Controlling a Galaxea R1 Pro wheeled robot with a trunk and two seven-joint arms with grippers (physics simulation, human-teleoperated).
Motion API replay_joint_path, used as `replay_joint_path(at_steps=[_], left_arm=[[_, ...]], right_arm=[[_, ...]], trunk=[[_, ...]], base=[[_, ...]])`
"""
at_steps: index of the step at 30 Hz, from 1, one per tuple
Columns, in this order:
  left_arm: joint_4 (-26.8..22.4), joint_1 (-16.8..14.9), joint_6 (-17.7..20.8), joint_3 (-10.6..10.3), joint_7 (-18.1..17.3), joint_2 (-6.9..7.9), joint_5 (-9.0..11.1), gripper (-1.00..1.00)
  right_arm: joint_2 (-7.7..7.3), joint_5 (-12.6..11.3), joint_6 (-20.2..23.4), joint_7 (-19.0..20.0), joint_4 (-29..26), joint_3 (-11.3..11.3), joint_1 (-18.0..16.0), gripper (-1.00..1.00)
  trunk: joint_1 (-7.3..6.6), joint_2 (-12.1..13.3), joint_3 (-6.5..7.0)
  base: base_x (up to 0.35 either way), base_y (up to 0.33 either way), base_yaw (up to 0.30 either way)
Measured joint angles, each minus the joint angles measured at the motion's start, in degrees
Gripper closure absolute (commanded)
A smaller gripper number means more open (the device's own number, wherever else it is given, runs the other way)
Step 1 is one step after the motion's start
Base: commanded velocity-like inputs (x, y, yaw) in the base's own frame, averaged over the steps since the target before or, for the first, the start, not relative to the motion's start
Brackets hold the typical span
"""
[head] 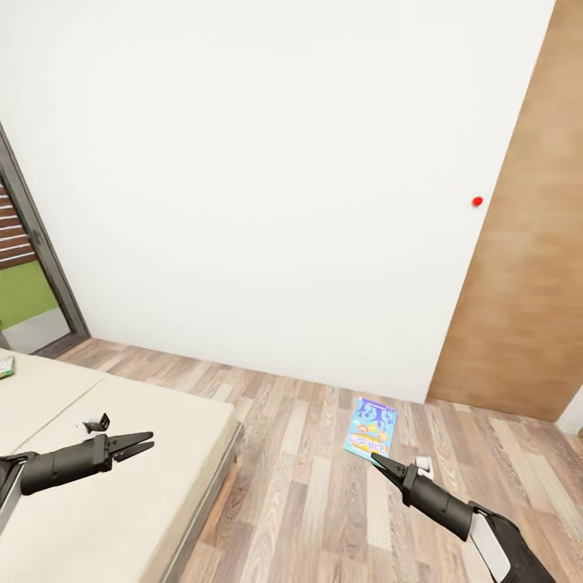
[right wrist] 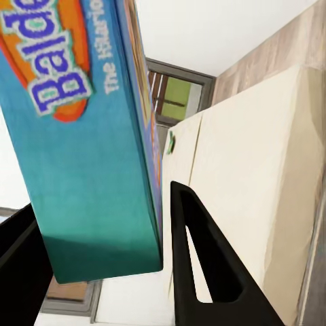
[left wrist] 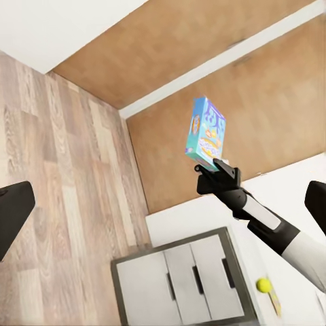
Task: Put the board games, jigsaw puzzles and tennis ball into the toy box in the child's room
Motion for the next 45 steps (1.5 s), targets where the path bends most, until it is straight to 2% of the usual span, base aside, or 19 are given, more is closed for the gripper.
replay_joint_path(at_steps=[15, 22, 45], left_arm=[[0.0, 0.0, 0.0, -0.1, 0.0, -0.05, 0.0, -1.00], [0.0, 0.0, 0.0, -0.1, 0.0, -0.08, 0.0, -1.00], [0.0, 0.0, 0.0, 0.0, 0.0, 0.08, 0.0, -1.00]], right_arm=[[0.04, 0.1, 0.0, -0.1, 0.0, 0.0, -0.1, 1.00], [0.03, 0.0, 0.0, 0.0, -0.1, 0.0, -0.1, 1.00], [0.01, 0.0, -0.1, -0.2, 0.2, 0.0, -0.1, 1.00]], trunk=[[0.00, 0.0, 0.93], [0.00, 0.0, 0.97], [0.00, 0.0, 0.98]], base=[[0.000, 0.000, -0.177], [0.000, 0.000, -0.163], [0.000, 0.000, -0.275]])
